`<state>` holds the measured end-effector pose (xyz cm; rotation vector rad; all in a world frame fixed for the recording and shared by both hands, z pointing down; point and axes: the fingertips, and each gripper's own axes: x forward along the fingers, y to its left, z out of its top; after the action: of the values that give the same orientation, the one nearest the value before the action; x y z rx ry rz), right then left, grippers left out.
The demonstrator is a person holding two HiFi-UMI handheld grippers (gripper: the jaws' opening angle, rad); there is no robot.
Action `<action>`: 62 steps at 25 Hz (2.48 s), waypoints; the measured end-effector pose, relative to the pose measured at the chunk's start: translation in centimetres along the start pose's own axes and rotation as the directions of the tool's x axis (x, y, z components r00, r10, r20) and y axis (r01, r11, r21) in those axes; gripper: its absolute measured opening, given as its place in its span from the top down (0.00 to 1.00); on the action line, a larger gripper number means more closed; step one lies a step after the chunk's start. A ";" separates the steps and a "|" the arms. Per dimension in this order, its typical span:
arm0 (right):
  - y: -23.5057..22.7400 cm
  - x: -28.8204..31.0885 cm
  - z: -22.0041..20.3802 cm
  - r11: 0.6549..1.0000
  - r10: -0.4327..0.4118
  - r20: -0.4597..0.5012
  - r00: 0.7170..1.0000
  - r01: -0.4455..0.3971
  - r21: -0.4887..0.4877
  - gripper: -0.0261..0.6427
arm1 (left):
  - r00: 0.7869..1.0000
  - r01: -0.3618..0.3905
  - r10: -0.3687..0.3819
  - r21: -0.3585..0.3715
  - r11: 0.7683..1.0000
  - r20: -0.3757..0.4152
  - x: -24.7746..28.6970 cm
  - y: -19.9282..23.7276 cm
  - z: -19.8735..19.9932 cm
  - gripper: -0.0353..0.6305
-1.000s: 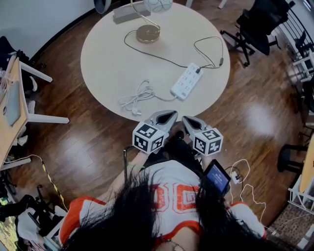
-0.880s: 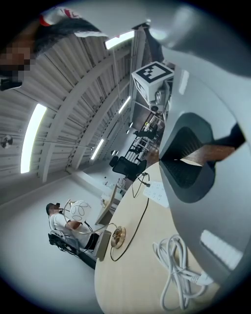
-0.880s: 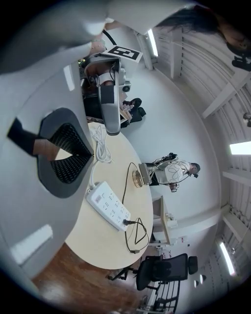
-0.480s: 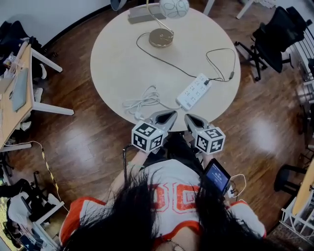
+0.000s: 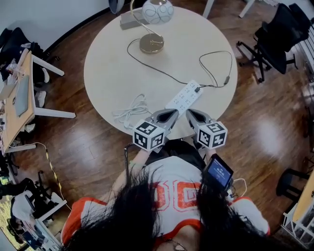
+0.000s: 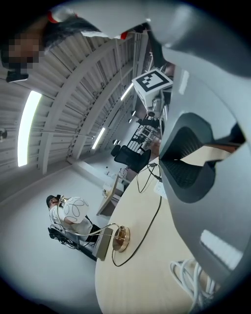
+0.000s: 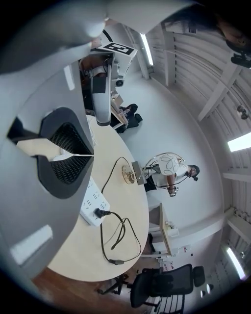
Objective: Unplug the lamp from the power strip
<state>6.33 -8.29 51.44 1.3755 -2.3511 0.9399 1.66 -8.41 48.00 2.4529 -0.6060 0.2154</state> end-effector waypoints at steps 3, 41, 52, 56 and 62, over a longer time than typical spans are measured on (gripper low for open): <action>-1.5 0.0 0.5 1.000 0.014 -0.008 1.000 -0.014 0.005 0.94 | 1.000 -0.028 0.028 -0.010 1.000 -0.012 1.4 0.3 0.2 0.95; -11.2 1.6 -0.2 0.999 0.033 -0.105 0.994 -0.035 -0.010 0.89 | 0.931 -0.216 0.239 0.112 0.970 -0.275 13.6 7.1 -4.1 0.95; -11.9 2.8 0.3 0.996 -0.004 -0.130 0.992 -0.008 -0.090 0.80 | 0.891 -0.275 0.304 0.134 0.952 -0.336 13.4 8.1 -5.5 0.95; -12.3 4.0 0.3 0.975 -0.044 -0.169 0.985 0.006 -0.221 0.78 | 0.875 -0.281 0.323 0.164 0.945 -0.359 13.5 8.3 -5.6 0.95; -12.6 5.8 0.9 0.948 -0.076 -0.201 0.977 0.008 -0.318 0.74 | 0.852 -0.276 0.333 0.195 0.941 -0.404 13.9 8.1 -6.1 0.95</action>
<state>14.14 -17.14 58.83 1.1352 -2.1860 0.6264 10.00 -15.81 61.08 2.3027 -0.7951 0.9301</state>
